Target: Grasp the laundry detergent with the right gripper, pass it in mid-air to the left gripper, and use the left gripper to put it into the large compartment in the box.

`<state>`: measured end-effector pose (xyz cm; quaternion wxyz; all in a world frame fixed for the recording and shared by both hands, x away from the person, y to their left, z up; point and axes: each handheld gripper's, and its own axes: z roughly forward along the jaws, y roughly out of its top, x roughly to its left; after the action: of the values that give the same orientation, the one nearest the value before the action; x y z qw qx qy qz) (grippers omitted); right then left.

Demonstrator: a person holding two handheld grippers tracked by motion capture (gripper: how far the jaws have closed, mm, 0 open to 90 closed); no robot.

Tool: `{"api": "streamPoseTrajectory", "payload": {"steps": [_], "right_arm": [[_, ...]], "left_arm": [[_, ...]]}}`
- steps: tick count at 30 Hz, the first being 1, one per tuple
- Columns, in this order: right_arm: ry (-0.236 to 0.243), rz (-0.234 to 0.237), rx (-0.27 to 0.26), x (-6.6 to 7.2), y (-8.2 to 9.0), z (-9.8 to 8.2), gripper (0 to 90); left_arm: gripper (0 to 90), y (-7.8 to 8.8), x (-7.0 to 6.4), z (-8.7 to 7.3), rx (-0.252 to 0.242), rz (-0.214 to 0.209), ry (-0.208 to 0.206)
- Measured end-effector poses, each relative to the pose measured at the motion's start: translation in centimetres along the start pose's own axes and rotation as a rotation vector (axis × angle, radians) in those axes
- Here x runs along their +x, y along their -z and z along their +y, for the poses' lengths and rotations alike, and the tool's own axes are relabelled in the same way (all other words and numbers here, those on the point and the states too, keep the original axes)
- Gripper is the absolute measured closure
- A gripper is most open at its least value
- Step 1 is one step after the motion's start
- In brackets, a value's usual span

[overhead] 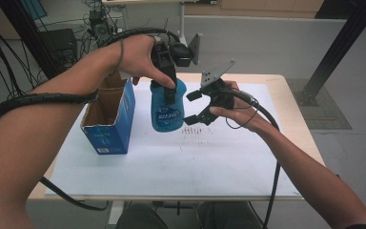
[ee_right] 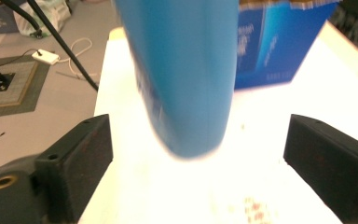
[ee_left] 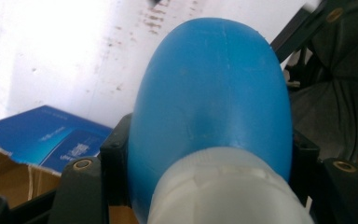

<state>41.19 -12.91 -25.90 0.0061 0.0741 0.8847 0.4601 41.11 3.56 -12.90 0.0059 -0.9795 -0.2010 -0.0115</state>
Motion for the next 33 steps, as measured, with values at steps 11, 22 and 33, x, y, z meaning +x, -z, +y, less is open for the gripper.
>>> {"api": "streamPoseTrajectory", "payload": {"steps": [11, 22, 33], "right_arm": [[-0.1, -0.11, 0.173, -0.3, 4.5, -1.2, 6.6], [-0.154, -0.15, 0.311, 0.1, 7.6, -3.5, 6.6], [-0.171, -0.18, 0.369, 0.2, 9.6, -3.9, 4.9]], "left_arm": [[37.6, 3.8, 1.7, -2.7, -0.035, 0.051, 0.213], [37.6, 8.3, 3.8, -6.1, -0.066, 0.119, 0.5], [37.6, 11.1, 7.1, -10.5, -0.123, 0.166, 0.828]]}}
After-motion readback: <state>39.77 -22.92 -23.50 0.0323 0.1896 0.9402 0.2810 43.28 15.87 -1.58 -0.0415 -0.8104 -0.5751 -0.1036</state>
